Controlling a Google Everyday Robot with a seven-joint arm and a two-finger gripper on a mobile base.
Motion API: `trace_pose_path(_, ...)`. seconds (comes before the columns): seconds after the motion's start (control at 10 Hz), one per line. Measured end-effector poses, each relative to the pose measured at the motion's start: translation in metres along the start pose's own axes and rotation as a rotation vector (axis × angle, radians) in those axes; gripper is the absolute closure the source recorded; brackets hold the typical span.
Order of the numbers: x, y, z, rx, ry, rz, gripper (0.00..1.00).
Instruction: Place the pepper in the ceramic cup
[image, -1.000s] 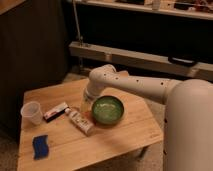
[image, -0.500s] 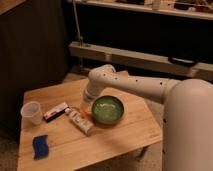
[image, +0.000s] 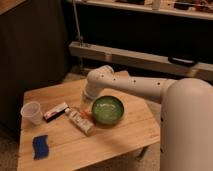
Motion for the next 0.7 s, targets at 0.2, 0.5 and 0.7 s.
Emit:
trace_pose_path(0.2, 0.004, -0.002, 0.014, -0.011, 0.015, 0.005, 0.57)
trace_pose_path(0.5, 0.007, -0.003, 0.028, -0.031, 0.027, 0.015, 0.57)
trace_pose_path(0.7, 0.009, 0.003, 0.035, -0.050, 0.031, 0.015, 0.57)
